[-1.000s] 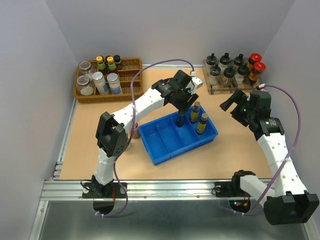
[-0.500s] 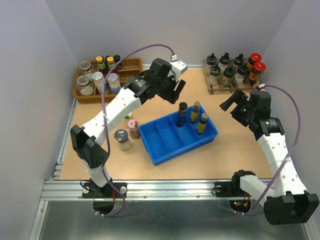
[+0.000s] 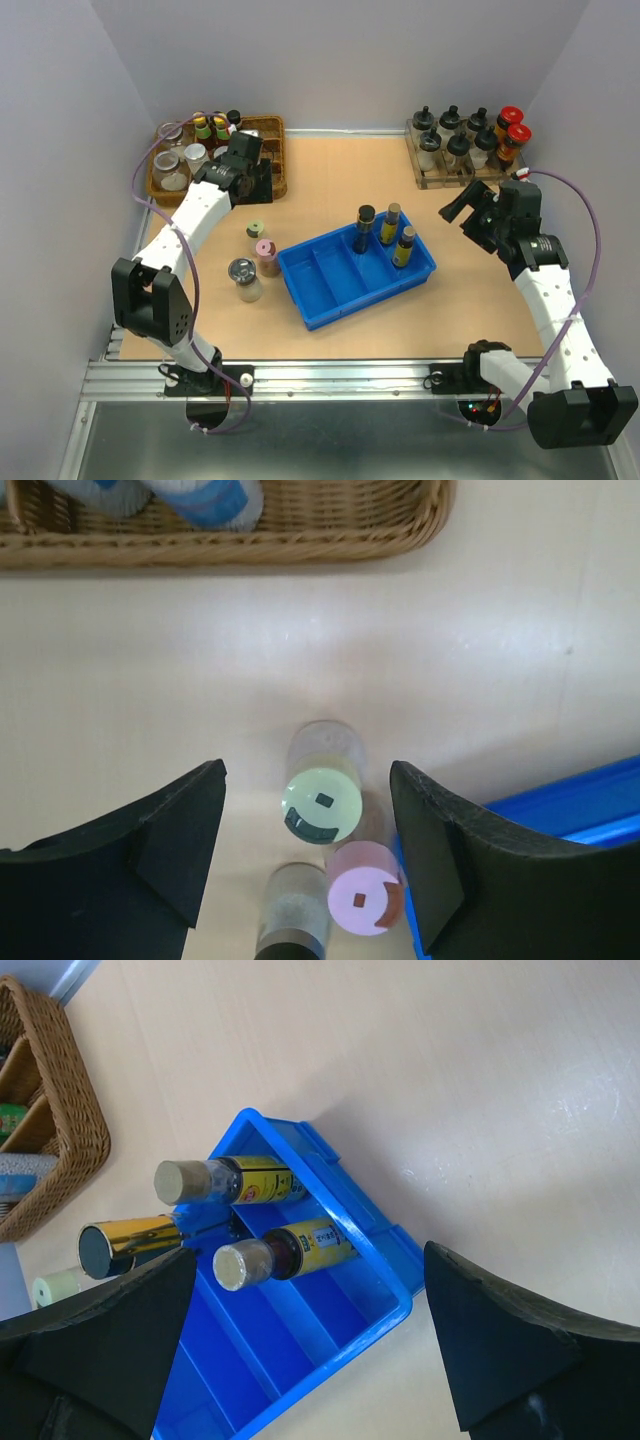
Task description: Organize the condiment bottles
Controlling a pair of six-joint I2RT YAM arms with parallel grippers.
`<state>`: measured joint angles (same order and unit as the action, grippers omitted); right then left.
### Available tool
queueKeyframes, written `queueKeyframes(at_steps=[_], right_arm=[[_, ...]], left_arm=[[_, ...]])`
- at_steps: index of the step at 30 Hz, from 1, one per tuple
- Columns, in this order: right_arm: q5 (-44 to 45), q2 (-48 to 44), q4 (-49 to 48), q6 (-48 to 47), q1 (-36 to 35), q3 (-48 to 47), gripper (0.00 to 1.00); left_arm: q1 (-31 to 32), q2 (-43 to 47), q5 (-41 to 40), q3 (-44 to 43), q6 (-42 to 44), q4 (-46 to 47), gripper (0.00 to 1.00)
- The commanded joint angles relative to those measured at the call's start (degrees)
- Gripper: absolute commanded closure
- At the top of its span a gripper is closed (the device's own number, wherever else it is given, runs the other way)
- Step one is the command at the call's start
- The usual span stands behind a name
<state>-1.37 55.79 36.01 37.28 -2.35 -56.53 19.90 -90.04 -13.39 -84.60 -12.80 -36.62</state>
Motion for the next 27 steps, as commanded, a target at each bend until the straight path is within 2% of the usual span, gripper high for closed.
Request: queueKeyframes(at_steps=[1, 10, 27], right_arm=[[-0.48, 0.11, -0.5, -0.36, -0.2, -3.23, 0.0], [-0.66, 0.28, -0.5, -0.01, -0.2, -3.14, 0.0], [-0.39, 1.07, -0.59, 0.25, -0.2, -2.97, 0.0]], left_arm=[[-0.48, 0.83, 0.03, 5.13, -2.15, 4.0, 0.22], [-1.09, -2.51, 3.8, 9.45, 0.14, 7.79, 0.18], [-1.44, -1.98, 5.39, 13.84, -0.83, 6.83, 0.21]])
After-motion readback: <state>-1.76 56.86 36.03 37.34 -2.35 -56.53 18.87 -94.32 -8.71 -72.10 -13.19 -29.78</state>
